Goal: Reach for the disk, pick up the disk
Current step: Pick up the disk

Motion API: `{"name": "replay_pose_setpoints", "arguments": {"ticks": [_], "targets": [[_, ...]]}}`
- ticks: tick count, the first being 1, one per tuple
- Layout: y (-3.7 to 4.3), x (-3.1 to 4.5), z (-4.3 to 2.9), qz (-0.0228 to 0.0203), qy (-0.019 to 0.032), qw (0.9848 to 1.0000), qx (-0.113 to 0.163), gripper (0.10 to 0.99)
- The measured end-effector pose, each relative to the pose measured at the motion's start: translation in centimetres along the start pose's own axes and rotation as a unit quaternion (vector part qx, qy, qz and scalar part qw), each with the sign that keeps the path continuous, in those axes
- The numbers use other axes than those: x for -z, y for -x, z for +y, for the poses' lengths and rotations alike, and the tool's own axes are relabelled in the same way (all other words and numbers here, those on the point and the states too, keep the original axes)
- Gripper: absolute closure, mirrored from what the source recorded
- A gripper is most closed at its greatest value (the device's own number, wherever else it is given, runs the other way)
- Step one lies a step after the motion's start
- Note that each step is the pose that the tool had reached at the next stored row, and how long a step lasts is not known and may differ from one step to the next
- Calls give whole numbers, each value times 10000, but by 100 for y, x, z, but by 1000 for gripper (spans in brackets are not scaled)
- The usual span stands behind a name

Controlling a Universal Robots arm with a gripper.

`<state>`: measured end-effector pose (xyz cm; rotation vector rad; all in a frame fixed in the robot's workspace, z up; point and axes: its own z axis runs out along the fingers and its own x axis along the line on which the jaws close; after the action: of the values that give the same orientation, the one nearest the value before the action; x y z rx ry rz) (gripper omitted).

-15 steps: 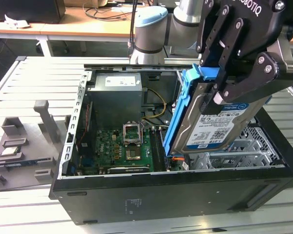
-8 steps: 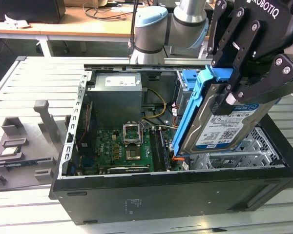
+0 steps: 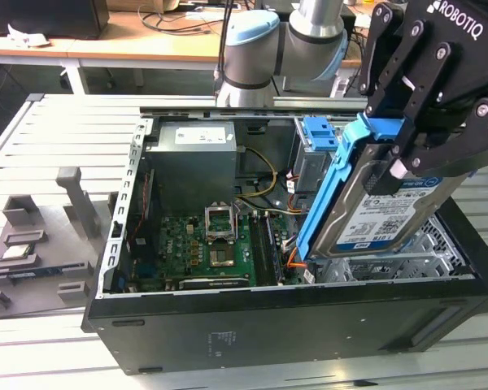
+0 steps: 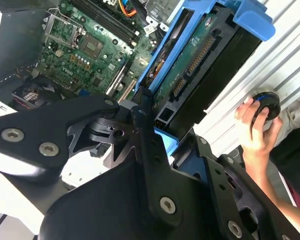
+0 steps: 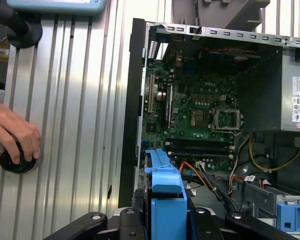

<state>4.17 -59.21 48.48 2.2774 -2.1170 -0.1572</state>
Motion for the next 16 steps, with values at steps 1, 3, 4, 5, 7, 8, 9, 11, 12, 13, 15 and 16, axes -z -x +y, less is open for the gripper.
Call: {"name": "replay_pose_setpoints", "arguments": {"ticks": [1,3,4,5,7,8,9,11,12,13,15,16], "targets": [[-2,-11,-22,0,3,10000,-1,718],[-4,-38,-82,-1,12,10000,-1,718],[-3,-48,-105,-2,14,10000,-1,718],[8,-59,-143,-1,19,10000,-1,718],[34,-76,-227,-1,25,10000,-2,718],[43,-83,-256,-2,27,10000,-2,718],[50,-88,-275,-2,28,10000,-2,718],[65,-101,-320,-3,32,10000,-2,718],[71,-110,-340,-2,34,10000,-2,718],[77,-118,-356,-2,36,10000,-2,718],[94,-142,-411,-3,41,10000,-2,718],[111,-166,-467,-4,47,10000,-3,718]]}}
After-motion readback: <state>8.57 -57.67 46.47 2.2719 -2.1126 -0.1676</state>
